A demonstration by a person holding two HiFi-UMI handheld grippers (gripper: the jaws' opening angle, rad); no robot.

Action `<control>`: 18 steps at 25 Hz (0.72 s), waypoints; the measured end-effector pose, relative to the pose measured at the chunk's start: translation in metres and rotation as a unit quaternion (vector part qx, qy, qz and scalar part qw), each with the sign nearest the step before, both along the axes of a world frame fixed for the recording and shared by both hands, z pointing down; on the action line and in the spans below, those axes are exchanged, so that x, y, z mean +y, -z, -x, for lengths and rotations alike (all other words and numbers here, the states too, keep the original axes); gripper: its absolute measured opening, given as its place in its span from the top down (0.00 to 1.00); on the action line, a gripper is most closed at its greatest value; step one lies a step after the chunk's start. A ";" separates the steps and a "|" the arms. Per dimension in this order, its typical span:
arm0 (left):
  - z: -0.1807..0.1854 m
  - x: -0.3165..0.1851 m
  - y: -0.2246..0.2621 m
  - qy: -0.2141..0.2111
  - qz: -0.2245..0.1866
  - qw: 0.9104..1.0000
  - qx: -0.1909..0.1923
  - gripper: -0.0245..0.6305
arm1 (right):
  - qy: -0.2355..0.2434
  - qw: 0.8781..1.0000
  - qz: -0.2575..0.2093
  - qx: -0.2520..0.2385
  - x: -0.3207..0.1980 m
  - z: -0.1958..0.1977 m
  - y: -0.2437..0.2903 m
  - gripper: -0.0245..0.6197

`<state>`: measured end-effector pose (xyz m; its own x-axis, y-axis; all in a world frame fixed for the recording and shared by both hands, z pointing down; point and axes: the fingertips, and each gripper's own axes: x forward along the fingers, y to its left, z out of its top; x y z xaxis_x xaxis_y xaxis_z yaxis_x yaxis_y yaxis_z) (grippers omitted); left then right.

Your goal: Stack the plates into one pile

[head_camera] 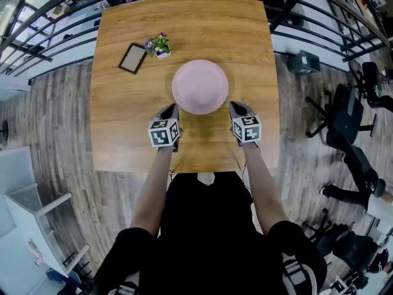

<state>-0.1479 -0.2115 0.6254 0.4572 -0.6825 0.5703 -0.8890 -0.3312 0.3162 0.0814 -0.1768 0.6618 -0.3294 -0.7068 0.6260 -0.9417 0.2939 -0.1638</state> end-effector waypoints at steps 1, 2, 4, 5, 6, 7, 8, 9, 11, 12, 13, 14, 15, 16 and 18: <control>0.000 0.002 0.001 -0.003 -0.001 1.000 0.001 0.92 | -0.004 1.000 0.000 -0.001 0.003 0.000 0.001 0.95; 0.000 0.004 0.001 -0.005 0.000 1.000 0.003 0.92 | -0.008 1.000 0.000 -0.002 0.006 0.000 0.001 0.95; 0.002 0.011 0.000 -0.009 0.004 1.000 0.006 0.92 | -0.016 1.000 0.001 -0.003 0.014 0.000 0.002 0.95; 0.004 0.014 0.000 -0.011 0.006 1.000 0.007 0.92 | -0.018 1.000 0.000 -0.002 0.019 0.000 0.003 0.95; 0.005 0.017 0.000 -0.013 0.007 1.000 0.007 0.92 | -0.019 1.000 0.000 -0.002 0.023 0.001 0.004 0.95; 0.005 0.020 0.000 -0.017 0.007 1.000 0.007 0.92 | -0.020 1.000 -0.001 -0.002 0.026 0.002 0.005 0.95; 0.006 0.023 0.001 -0.022 0.005 1.000 0.005 0.92 | -0.022 1.000 -0.002 -0.003 0.030 0.002 0.006 0.95; 0.007 0.026 0.002 -0.028 0.003 1.000 0.003 0.92 | -0.024 1.000 -0.004 -0.005 0.033 0.003 0.007 0.95; 0.010 0.031 0.005 -0.037 -0.003 0.999 0.000 0.92 | -0.027 1.000 -0.007 -0.009 0.041 0.006 0.008 0.95; 0.013 0.033 0.007 -0.040 -0.005 0.999 0.000 0.92 | -0.026 1.000 -0.008 -0.011 0.044 0.010 0.008 0.95; 0.016 0.034 0.008 -0.041 -0.007 0.999 0.001 0.92 | -0.023 1.000 -0.008 -0.013 0.047 0.014 0.008 0.95; 0.019 0.036 0.009 -0.043 -0.008 0.999 0.003 0.92 | -0.020 1.000 -0.009 -0.015 0.050 0.019 0.008 0.95; 0.021 0.038 0.010 -0.044 -0.009 0.999 0.006 0.92 | -0.018 1.000 -0.009 -0.015 0.053 0.022 0.008 0.95; 0.024 0.040 0.011 -0.047 -0.010 0.999 0.008 0.92 | -0.019 1.000 -0.010 -0.016 0.057 0.025 0.008 0.95; 0.027 0.046 0.012 -0.056 -0.011 0.998 0.008 0.92 | -0.023 1.000 -0.012 -0.017 0.065 0.029 0.009 0.95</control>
<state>-0.1751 -0.1656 0.6136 0.5404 -0.6393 0.5471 -0.8408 -0.4357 0.3213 0.0522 -0.1123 0.6530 -0.3162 -0.7361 0.5984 -0.9486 0.2536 -0.1892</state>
